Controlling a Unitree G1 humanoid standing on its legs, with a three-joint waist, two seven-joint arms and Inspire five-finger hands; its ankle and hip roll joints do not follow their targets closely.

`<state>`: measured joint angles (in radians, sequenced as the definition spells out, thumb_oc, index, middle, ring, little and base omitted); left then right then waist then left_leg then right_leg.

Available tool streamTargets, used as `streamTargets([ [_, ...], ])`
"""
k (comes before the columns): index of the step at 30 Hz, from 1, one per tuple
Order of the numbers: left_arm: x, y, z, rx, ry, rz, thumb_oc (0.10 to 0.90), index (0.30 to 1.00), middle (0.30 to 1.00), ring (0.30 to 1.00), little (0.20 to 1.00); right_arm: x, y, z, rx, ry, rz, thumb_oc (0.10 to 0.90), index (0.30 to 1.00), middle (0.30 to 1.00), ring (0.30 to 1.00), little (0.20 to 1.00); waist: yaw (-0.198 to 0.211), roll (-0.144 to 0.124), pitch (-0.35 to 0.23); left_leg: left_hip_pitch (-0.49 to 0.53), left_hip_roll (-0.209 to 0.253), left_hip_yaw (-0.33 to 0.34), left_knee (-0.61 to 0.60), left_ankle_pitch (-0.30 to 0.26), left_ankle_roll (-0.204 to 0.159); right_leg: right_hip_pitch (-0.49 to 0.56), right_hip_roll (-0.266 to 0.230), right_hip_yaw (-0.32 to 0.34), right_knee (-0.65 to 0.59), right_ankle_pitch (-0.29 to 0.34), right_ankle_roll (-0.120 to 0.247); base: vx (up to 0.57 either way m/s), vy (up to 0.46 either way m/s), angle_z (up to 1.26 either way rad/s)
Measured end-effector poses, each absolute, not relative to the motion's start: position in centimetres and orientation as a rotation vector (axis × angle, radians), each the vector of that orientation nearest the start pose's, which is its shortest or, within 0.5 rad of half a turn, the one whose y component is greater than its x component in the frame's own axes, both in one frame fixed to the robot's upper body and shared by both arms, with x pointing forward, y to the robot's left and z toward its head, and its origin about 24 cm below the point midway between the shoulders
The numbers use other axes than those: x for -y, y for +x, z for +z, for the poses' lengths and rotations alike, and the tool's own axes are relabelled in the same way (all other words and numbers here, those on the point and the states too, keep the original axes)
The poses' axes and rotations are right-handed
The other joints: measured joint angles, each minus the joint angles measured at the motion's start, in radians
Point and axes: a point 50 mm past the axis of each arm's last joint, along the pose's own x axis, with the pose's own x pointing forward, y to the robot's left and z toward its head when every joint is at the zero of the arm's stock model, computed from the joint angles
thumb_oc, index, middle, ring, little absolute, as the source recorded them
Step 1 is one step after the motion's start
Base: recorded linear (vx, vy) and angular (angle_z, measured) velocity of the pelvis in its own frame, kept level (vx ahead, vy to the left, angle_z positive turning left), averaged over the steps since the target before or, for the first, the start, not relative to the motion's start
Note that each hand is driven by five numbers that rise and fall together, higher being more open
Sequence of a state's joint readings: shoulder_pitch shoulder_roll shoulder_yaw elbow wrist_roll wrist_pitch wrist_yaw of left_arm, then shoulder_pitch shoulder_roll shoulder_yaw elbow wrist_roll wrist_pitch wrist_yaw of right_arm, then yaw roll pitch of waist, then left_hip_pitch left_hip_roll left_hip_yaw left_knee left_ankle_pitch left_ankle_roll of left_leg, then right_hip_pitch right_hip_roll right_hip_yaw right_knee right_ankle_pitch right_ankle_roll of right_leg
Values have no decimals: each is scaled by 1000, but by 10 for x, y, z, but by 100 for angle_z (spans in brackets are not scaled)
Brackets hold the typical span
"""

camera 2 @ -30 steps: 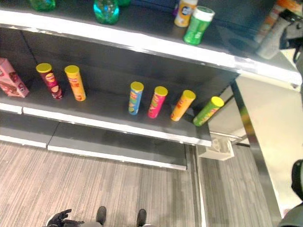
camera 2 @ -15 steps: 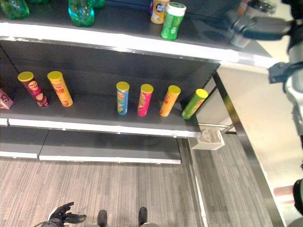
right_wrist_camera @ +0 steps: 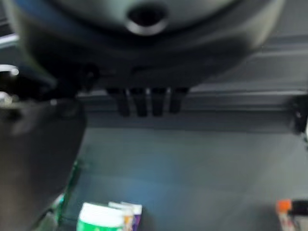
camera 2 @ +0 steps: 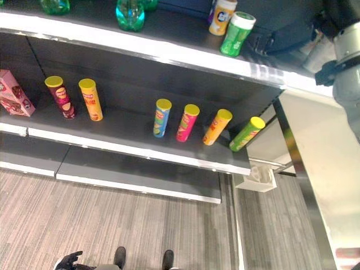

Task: Put the goods on the table back onto the shelves and tidy them up.

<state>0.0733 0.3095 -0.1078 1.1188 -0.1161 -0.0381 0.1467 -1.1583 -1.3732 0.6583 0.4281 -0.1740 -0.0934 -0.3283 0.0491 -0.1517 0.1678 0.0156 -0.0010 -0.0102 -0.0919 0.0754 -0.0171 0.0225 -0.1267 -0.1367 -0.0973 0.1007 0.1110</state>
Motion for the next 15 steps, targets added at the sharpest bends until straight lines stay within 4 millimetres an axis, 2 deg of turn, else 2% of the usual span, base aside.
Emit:
streamTargets([
  [9, -267, 86, -148, -1128, 323, 291, 800, 900, 900, 900, 900, 307, 314, 365, 580, -1680, -518, 800, 900, 900, 900, 900, 2, 0, 0, -6, 0, -16, 0, 2, 0, 1, 0, -23, 0, -4, -3, 5, -21, 5],
  [15, -267, 87, -148, -1125, 325, 294, 800, 900, 900, 900, 900, 323, 318, 357, 481, -1746, -565, 800, 900, 900, 900, 900, 15, 5, 0, -5, -1, -25, 0, 5, -1, 6, -1, -28, 0, -6, -4, 3, -2, 2],
])
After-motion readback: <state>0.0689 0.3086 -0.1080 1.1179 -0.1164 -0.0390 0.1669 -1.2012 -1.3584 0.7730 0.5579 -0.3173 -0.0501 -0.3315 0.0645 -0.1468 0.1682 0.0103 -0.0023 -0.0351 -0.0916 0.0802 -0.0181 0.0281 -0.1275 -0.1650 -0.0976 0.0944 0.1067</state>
